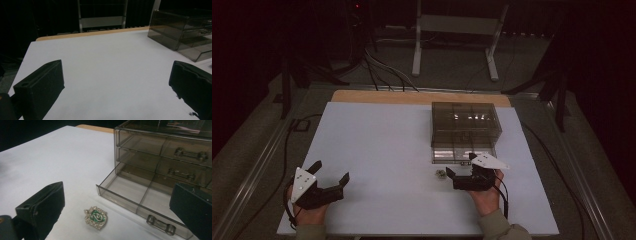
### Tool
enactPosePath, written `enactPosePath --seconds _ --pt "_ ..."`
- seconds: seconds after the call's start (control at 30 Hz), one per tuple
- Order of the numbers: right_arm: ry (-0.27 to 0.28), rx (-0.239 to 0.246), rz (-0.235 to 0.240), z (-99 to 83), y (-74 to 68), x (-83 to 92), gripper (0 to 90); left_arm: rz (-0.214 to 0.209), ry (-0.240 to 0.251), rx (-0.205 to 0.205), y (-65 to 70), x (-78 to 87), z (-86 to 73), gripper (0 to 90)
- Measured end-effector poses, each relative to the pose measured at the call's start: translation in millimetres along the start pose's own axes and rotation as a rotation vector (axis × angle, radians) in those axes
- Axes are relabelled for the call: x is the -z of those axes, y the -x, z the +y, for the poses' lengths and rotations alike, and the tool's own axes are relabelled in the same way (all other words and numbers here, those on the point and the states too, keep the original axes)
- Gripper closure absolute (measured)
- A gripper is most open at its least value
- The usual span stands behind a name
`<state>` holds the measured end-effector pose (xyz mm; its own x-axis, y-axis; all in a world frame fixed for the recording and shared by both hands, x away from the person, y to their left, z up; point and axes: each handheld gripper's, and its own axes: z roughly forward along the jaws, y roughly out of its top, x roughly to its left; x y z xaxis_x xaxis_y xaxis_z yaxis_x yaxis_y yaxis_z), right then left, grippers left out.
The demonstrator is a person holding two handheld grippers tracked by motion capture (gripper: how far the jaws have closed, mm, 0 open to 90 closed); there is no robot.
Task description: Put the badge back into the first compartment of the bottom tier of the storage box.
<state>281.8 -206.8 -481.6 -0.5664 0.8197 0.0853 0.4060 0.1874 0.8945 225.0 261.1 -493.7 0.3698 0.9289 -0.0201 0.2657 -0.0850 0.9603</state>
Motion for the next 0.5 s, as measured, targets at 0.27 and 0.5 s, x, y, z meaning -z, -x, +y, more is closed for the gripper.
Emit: enactPosePath --seconds 0.27,0.5 --pt "-0.018 0.0 0.005 -1.7 -3.1 -10.7 0.2 0.001 0.002 0.001 -0.4 0.4 0.1 0.6" --pt "-0.047 0.003 0.002 -3.6 -5.8 -19.2 0.6 0.0 0.002 0.0 -0.3 0.4 0.2 0.7"
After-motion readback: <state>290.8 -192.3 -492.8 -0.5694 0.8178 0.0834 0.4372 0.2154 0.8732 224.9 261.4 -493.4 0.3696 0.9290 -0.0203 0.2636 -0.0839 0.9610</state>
